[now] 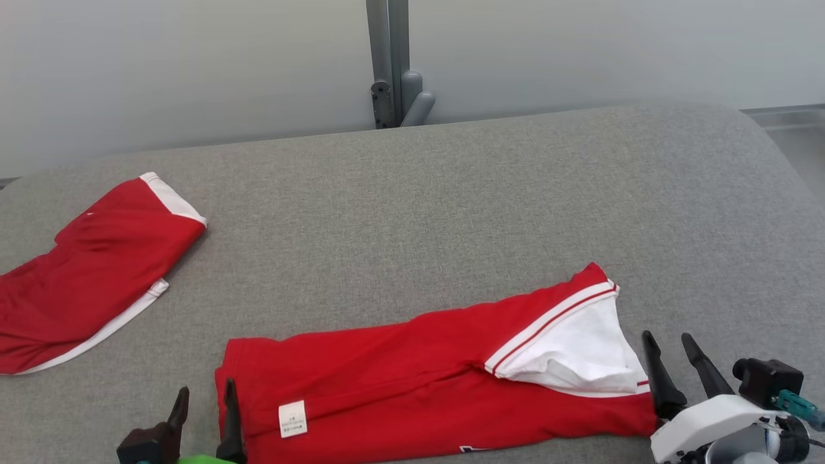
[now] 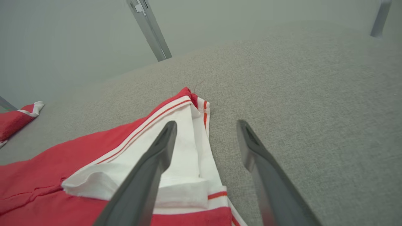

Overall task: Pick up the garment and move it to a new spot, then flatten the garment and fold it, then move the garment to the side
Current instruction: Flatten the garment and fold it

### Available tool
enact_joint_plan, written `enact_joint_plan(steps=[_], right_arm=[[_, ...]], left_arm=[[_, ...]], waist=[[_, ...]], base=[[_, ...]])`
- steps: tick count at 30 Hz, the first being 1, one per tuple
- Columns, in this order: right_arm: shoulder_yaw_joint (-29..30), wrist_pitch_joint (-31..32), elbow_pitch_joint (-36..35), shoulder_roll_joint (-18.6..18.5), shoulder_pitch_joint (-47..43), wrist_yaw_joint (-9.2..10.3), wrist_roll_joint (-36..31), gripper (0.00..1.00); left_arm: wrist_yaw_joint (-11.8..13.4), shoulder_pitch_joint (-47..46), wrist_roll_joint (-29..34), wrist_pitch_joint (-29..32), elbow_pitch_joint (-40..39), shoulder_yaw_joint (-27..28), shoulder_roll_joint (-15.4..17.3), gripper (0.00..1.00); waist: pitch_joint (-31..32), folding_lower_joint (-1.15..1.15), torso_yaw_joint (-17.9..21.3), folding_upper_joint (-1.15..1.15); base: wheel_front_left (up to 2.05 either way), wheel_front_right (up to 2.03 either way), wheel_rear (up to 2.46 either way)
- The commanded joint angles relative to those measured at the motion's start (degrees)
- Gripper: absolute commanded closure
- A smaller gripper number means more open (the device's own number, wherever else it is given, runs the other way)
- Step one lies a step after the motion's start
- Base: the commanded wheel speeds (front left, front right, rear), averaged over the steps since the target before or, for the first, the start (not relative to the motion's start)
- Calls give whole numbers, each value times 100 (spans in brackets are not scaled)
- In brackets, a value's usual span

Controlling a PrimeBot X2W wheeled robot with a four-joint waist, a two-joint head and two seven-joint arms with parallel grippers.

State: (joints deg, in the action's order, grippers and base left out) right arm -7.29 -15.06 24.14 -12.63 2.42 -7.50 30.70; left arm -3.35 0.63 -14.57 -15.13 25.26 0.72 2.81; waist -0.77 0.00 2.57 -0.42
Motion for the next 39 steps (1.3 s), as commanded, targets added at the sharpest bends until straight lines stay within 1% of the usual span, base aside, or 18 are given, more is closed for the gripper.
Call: enact_joint_plan(steps=[1, 4, 7, 11, 14, 21, 22, 29, 36, 37, 38, 39], right_arm=[[-6, -15, -105, 71, -27, 3, -114, 0], [-69, -15, -257, 136, -48, 3, -285, 0], [-195, -15, -221, 195, -55, 3, -407, 0], [-312, -15, -36, 191, -14, 3, -496, 0], [-194, -15, 195, 196, 41, 3, -574, 0], [76, -15, 938, 217, 324, 3, -804, 0], [76, -15, 938, 217, 324, 3, -804, 0], [267, 22, 1878, 246, 855, 3, -954, 0], [227, 291, 2634, 349, 1246, 3, -680, 0], [208, 342, 2723, 352, 1270, 3, -653, 2], [162, 391, 2811, 359, 1280, 3, -603, 25], [142, 435, 2886, 375, 1300, 3, -529, 54]], left_arm=[[65, 162, 75, 0, -75, -6, 18, 0], [119, 335, 162, 0, -234, -90, 18, 0], [170, 436, 253, 0, -315, -206, 18, 0], [185, 507, 294, 0, -340, -320, 20, 0], [206, 509, 305, 0, -364, -327, 20, 0], [204, 454, 409, 0, -465, -338, 20, 0], [204, 454, 409, 0, -465, -338, 20, 0], [183, 404, 446, 0, -513, -399, 20, 0], [169, 292, 449, 0, -521, -353, 18, 0], [166, 295, 448, 0, -519, -354, 19, 0], [166, 288, 442, 0, -517, -356, 19, 0], [169, 274, 435, 0, -516, -360, 19, 0]], waist=[[43, 0, -34, 42], [122, 0, -99, 42], [200, 0, -183, 42], [251, 0, -281, 42], [252, 0, -330, 42], [115, 0, -481, 42], [115, 0, -481, 42], [-56, 0, -713, 42], [-211, 0, -843, 42], [-225, 0, -852, 42], [-243, 0, -859, 42], [-263, 0, -865, 42]], base=[[0, 0, 0], [0, 0, 0], [0, 0, 0], [0, 0, 0], [0, 0, 0], [0, 0, 0], [0, 0, 0], [0, 0, 0], [0, 0, 0], [0, 0, 0], [0, 0, 0], [0, 0, 0]])
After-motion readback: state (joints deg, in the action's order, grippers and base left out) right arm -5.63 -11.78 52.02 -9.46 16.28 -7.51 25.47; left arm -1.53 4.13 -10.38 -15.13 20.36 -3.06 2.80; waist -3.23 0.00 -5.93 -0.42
